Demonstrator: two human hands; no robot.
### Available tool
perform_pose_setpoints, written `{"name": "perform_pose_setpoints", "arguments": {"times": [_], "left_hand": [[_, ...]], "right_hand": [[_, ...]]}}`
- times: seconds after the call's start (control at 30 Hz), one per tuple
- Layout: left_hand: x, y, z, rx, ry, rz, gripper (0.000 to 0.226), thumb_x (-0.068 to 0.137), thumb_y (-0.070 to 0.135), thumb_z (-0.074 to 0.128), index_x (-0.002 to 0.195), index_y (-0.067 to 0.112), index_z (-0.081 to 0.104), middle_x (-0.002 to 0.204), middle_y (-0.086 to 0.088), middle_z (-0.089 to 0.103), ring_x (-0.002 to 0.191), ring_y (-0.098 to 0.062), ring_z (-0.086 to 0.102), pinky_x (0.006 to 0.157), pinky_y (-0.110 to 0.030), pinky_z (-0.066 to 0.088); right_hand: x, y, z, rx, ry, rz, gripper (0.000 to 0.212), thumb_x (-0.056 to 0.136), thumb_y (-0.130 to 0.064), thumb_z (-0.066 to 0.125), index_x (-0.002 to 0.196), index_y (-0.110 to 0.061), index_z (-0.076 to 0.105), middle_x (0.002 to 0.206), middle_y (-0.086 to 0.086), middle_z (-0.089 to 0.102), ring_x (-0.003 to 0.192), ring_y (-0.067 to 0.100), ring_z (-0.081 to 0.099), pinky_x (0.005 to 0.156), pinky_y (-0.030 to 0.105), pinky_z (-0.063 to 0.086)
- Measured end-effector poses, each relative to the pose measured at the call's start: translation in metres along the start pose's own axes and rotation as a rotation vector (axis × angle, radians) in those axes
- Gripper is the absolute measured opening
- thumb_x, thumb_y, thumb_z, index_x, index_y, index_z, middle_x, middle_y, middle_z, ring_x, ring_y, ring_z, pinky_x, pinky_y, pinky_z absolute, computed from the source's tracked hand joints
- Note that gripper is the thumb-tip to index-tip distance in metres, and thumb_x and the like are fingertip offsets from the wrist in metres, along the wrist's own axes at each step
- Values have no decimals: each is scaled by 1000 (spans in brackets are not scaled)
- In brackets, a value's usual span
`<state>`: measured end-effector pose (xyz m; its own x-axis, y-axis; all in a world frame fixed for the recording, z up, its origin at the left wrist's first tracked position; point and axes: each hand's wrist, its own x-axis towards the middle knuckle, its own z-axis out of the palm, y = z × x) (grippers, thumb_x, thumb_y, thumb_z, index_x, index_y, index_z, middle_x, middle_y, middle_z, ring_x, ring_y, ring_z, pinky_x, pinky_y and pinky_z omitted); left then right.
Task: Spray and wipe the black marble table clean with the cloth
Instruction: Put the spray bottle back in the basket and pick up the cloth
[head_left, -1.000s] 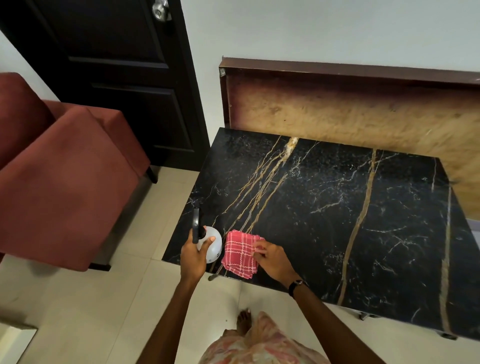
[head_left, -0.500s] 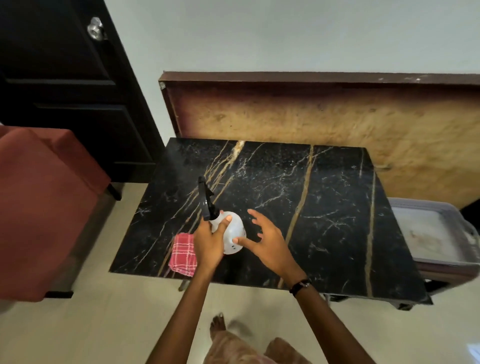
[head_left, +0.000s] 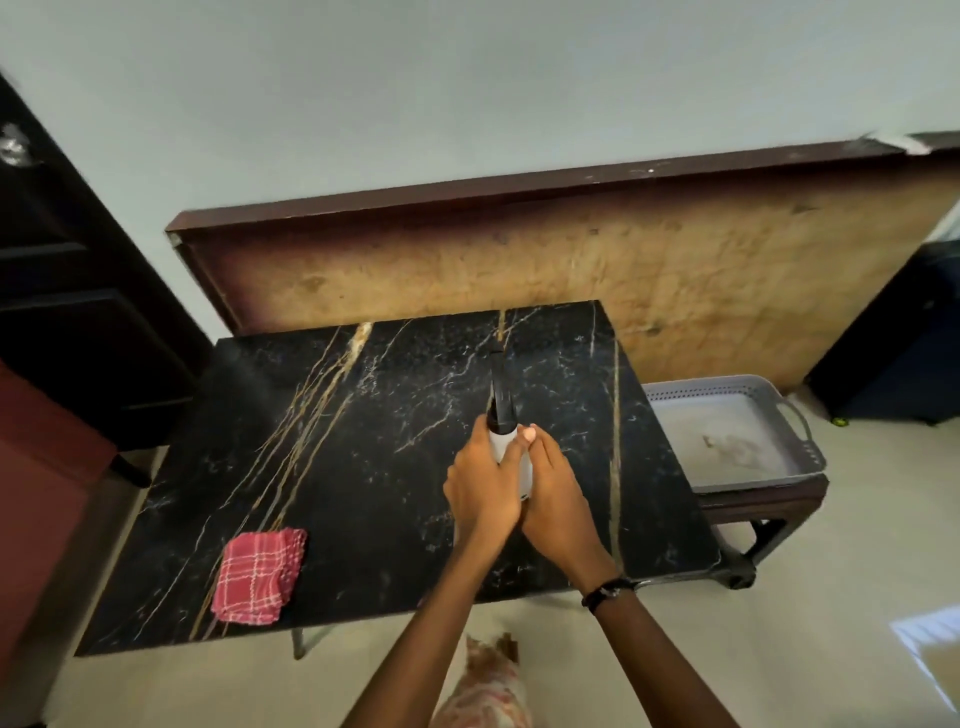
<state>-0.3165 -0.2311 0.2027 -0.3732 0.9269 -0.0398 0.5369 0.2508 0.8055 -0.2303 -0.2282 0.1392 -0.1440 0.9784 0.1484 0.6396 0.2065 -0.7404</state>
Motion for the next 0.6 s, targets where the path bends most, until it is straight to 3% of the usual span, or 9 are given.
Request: {"name": "perform_pose_setpoints", "arguments": {"times": [0.1,0.2,0.27,0.33,0.4,0.43,0.5,0.6], "left_hand": [[5,16,25,13,-12,72,42,89,49,50,122,23,52,109,-1,69,103,-23,64,82,-32,45],[15,32,59,21,-51,101,46,89,51,48,127,24,50,109,1,69,102,-21,64,88,-38,49],[24,45,80,20,-87,107,46,89,52,48,126,24,50,108,1,70,101,-20,65,89,-43,51],[30,60,102,18,-124,156,40,90,49,49,121,24,53,105,1,70,98,-20,66,86,-40,52],[32,74,118,-3,-195,208,37,90,45,51,121,24,53,103,0,70,95,-18,66,80,-30,48],[35,78,129,-15,-252,231,38,90,45,52,121,24,53,104,1,70,94,-17,66,76,-26,46],[42,79,153,-40,-379,262,37,90,44,54,122,28,52,110,3,68,98,-14,64,78,-25,47],[49,74,189,-24,-545,267,44,90,34,55,132,30,43,136,7,53,123,-13,51,101,-36,45]], "right_hand": [[9,20,-15,-76,48,9,77,84,-37,64,147,-19,23,150,-4,29,135,15,35,99,40,48],[28,47,-33,-154,103,37,74,88,-34,64,146,-16,22,146,-3,33,127,13,42,87,32,52],[40,65,-46,-122,154,101,56,95,-32,55,143,-22,27,139,-7,40,117,8,49,82,25,50],[51,77,-65,-142,200,134,36,101,-40,36,136,-34,33,134,-10,46,108,3,53,85,31,52],[59,91,-83,-103,228,164,56,91,-57,23,135,-27,39,134,-5,47,108,9,55,86,39,53],[62,100,-93,-74,240,174,66,85,-59,28,138,-21,39,134,-2,46,109,12,55,85,38,54],[67,124,-106,-76,231,169,64,85,-46,53,140,-17,38,133,3,45,111,15,53,83,35,54],[68,171,-118,-74,193,240,67,77,-31,72,136,-16,44,129,3,45,110,16,52,82,35,54]]}}
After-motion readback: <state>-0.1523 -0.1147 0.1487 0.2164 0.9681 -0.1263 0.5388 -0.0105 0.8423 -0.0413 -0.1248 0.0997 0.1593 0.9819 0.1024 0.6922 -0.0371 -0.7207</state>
